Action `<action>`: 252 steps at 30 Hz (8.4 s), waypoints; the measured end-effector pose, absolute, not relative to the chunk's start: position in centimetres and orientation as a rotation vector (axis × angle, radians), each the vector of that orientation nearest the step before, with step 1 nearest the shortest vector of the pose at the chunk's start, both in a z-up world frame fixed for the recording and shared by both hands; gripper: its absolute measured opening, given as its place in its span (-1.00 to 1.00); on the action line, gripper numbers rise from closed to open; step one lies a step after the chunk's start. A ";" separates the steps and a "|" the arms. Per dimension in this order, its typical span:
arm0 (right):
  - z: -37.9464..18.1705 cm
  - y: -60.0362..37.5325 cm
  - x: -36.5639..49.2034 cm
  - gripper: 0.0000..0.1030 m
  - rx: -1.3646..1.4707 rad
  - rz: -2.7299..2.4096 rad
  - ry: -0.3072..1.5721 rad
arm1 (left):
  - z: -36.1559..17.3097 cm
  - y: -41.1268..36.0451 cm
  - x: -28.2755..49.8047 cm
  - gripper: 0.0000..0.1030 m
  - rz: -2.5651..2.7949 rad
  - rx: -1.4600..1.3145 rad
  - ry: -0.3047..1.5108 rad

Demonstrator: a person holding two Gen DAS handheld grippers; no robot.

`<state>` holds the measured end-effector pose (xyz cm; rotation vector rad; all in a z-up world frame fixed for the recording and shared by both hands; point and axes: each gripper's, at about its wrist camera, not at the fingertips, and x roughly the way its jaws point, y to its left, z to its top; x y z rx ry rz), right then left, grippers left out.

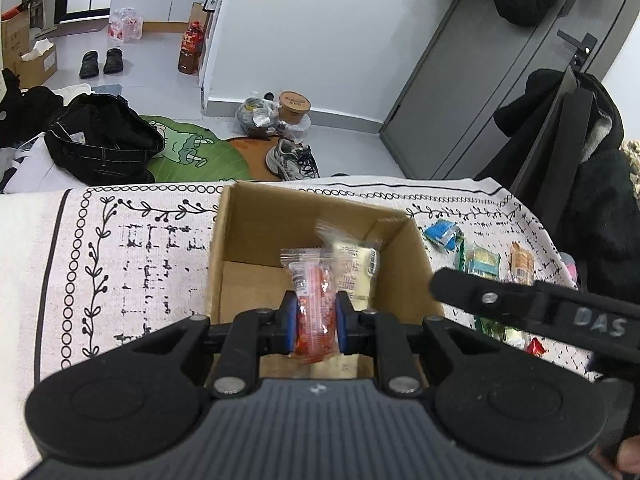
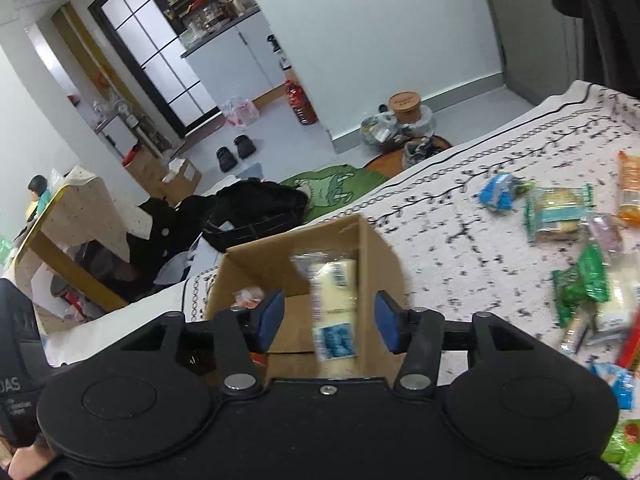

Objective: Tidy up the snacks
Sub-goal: 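Carry both bags over the cardboard box and open both tools to drop them, then move both tools back over the snack pile, then grasp the green wrapper with the right tool while the left tool grasps the blue wrapper, then lift both wrappers and carry them over the cardboard box, then open both tools to drop the wrappers into the box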

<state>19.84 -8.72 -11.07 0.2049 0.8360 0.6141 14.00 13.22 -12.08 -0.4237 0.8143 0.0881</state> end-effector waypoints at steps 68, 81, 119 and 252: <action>-13.1 -33.0 15.6 0.63 0.242 0.272 0.867 | -11.1 -7.9 14.5 0.97 -0.225 -0.007 0.851; -16.1 -32.5 16.6 0.28 0.333 0.313 0.970 | -13.8 -9.1 15.5 0.39 -0.257 -0.046 0.900; -19.6 -29.3 18.1 -0.54 0.378 0.368 1.052 | -15.1 -7.8 16.1 0.19 -0.193 -0.116 0.947; -8.8 -10.8 18.9 -0.02 0.228 0.679 0.749 | -9.2 11.0 10.3 0.27 0.168 -0.332 0.718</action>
